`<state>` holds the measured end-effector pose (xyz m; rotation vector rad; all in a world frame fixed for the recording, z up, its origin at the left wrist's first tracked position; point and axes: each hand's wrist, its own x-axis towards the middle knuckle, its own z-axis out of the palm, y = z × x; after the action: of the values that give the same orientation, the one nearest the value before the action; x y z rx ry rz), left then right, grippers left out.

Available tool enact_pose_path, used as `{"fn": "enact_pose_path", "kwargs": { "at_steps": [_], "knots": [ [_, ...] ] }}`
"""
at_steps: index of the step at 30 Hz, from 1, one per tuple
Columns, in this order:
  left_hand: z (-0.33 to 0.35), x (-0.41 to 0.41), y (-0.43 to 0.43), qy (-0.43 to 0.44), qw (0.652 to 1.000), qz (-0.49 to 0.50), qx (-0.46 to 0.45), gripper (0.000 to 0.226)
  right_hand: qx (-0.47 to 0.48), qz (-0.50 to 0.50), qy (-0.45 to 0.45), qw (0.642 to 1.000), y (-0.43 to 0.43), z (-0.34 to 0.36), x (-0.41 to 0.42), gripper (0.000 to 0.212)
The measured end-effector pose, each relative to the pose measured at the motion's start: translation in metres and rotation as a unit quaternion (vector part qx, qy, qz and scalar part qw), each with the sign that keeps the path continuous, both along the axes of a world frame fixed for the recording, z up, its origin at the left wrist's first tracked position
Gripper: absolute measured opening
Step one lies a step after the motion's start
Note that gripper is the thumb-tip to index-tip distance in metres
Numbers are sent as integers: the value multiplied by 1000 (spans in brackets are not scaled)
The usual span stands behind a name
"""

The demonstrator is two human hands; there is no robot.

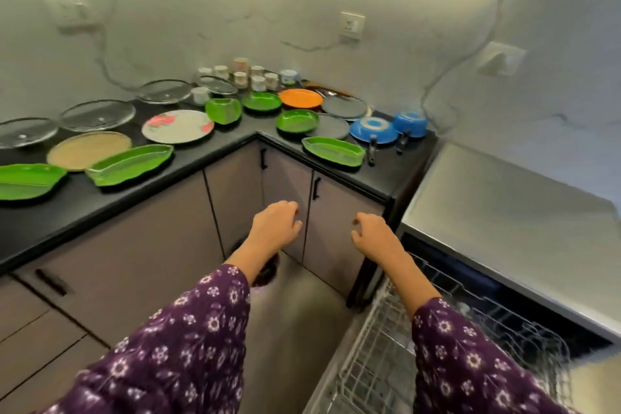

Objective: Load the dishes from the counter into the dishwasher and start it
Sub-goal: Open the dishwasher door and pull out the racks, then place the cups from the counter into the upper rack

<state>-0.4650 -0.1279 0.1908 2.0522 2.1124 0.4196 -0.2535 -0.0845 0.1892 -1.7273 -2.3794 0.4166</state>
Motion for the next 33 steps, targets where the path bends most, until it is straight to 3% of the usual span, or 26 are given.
{"fn": "enact_pose_path", "kwargs": {
  "at_steps": [8, 15, 25, 33],
  "knots": [
    [12, -161, 53, 9, 997, 76, 19, 34, 10, 59, 58, 997, 87, 12, -146, 31],
    [27, -290, 128, 2, 995, 97, 24, 31, -5, 50, 96, 994, 167, 24, -276, 36],
    [25, -353, 249, -26, 995, 93, 4, 34, -9, 32, 112, 993, 284, 23, -347, 31],
    [-1, -411, 391, -34, 990, 140, 1, 42, -26, 62, 86, 994, 442, 6, -390, 33]
  ]
}}
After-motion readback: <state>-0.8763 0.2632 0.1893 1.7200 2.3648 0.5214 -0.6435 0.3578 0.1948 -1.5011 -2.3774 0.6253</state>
